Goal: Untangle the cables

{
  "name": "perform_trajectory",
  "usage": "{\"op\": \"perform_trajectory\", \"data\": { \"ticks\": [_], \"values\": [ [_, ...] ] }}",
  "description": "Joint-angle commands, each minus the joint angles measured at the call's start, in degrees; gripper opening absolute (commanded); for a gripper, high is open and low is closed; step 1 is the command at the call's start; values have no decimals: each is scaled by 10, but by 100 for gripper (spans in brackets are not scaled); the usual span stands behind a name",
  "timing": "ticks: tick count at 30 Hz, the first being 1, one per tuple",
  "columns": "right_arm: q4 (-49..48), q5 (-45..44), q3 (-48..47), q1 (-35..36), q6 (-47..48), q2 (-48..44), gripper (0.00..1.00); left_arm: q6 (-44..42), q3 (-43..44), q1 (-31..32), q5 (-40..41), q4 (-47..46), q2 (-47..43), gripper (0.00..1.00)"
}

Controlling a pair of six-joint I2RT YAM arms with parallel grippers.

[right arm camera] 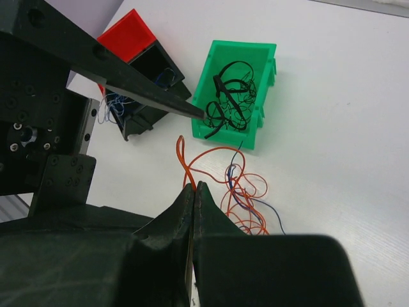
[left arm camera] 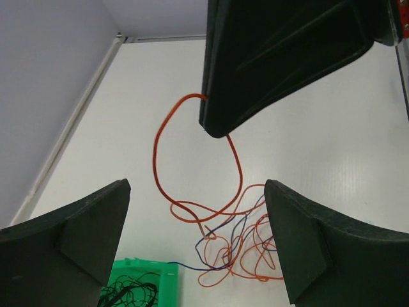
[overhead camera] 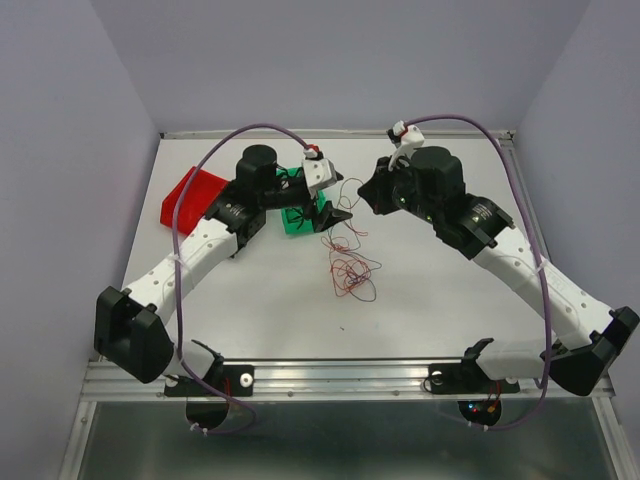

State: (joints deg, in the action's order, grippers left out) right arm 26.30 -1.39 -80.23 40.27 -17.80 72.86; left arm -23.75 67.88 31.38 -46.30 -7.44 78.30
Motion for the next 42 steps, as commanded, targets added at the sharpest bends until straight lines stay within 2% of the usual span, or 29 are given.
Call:
{"op": "perform_trajectory", "data": {
  "ticks": [1, 4, 6, 7, 8, 12, 16, 17, 18, 20, 21, 22, 24, 25, 28, 30, 31, 33, 36, 42],
  "values": [
    [-14, 4, -40, 5, 22, -10, 1, -24, 18, -1, -79, 11, -15, 98],
    [-20, 11, -40, 6, 23, -11, 1, -17, 16, -2, -96, 17, -8, 97],
    [-23, 27, -40, 5, 20, -11, 0, -15, 19, 1, -93, 18, 2, 92],
    [-29, 30, -38, 5, 17, -13, 0, -14, 21, 2, -91, 18, 13, 89],
    [-33, 31, -37, 6, 15, -14, 0, -14, 24, 3, -80, 21, 18, 82],
    [-47, 41, -37, 6, 7, -20, 1, -28, 31, 11, -56, 28, 35, 70],
    [-55, 48, -29, 6, 3, -26, 0, -21, 38, 15, -20, 28, 48, 25],
    [-56, 46, -20, 5, 4, -32, 1, -18, 40, 16, -14, 28, 51, 2],
    [-58, 46, -12, 5, 6, -38, 1, -15, 42, 15, -1, 27, 52, 0],
    [-67, 20, 22, 5, 6, -57, 16, -3, 51, 15, 15, 25, 50, 0],
    [-83, 17, 40, 6, 6, -67, 27, 1, 55, 15, 18, 28, 48, 0],
    [-92, -5, 59, 5, 4, -77, 54, 11, 60, 14, 24, 30, 43, 0],
    [-121, -36, 108, 5, 0, -107, 76, 20, 74, 14, 46, 45, 37, 0],
    [-155, -68, 162, 5, -4, -141, 90, 32, 99, 11, 64, 63, 31, 0],
    [-225, -93, 253, 5, -5, -200, 100, 69, 153, -4, 72, 74, 20, 0],
    [-258, -79, 291, 5, 0, -216, 100, 113, 186, -18, 51, 110, 19, 0],
    [-307, -52, 326, 5, 2, -218, 100, 123, 225, -25, 45, 124, 19, 0],
    [-382, -1, 362, 5, 10, -205, 100, 155, 279, -29, 24, 158, 19, 0],
    [-478, 53, 401, 5, 13, -148, 99, 204, 313, -28, -5, 169, 13, 0],
    [-567, 94, 400, 5, 6, -64, 98, 232, 333, -34, -48, 169, 0, 0]
  ]
}}
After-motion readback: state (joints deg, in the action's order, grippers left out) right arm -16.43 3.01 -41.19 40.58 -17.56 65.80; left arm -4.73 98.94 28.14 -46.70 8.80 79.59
